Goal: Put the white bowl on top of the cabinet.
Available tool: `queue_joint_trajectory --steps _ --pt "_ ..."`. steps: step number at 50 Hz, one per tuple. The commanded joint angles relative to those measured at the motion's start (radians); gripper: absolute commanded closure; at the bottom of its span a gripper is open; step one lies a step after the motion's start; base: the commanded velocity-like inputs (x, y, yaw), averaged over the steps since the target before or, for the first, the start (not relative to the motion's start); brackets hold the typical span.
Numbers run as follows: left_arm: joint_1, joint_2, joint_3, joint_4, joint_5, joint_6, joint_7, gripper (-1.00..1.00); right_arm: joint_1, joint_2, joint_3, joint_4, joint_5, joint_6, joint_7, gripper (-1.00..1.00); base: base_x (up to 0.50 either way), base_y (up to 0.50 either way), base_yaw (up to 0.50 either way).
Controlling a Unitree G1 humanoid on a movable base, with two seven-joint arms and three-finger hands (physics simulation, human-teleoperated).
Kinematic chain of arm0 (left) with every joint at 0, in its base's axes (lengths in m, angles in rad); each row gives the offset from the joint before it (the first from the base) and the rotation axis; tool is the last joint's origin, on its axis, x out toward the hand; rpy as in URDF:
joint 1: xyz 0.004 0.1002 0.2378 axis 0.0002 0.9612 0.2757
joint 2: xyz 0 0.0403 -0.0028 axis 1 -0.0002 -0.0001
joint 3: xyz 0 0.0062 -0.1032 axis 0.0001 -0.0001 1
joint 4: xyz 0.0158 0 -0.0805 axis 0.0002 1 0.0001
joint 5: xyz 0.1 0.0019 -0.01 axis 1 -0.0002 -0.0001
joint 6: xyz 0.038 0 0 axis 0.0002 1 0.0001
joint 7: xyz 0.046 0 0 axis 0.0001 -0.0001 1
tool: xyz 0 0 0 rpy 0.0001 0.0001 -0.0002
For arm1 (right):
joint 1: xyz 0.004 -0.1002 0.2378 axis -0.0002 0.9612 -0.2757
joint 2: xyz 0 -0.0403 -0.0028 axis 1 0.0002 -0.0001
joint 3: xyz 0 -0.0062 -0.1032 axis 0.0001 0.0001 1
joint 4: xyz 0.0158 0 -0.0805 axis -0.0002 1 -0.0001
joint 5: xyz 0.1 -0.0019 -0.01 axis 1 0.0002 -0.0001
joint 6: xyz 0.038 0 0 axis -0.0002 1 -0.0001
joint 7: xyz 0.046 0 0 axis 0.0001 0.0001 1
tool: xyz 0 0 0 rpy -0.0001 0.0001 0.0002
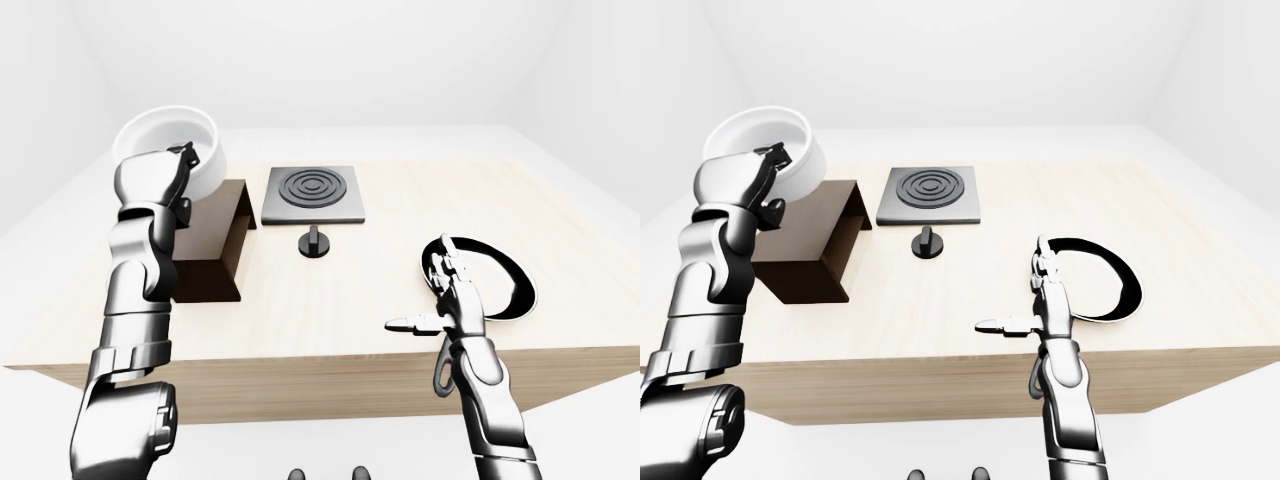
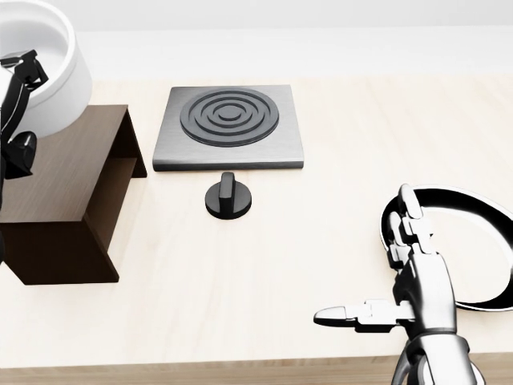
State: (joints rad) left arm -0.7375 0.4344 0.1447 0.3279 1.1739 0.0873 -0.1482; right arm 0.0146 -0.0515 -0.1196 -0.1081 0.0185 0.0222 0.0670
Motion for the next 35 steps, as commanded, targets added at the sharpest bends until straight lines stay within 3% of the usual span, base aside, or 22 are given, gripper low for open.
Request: queue_joint_trajectory --steps 1,13,35 --pt "-0.01 0.04 0.022 0.022 0.012 0.0 0.074 1.0 0.002 0.0 -0.001 -0.004 0.001 0.002 0.001 -1.0 0.0 0.0 0.0" --pt "-0.007 0.068 0.034 0.076 -0.045 0.0 0.131 1.0 0.002 0.0 0.0 -0.002 0.0 0.0 0.001 -1.0 0.0 0.0 0.0" --pt "0.003 0.045 0.017 0.19 -0.145 0.0 0.278 1.0 0.0 0.004 0.008 0.018 -0.01 -0.019 -0.007 -1.0 0.0 0.0 0.0"
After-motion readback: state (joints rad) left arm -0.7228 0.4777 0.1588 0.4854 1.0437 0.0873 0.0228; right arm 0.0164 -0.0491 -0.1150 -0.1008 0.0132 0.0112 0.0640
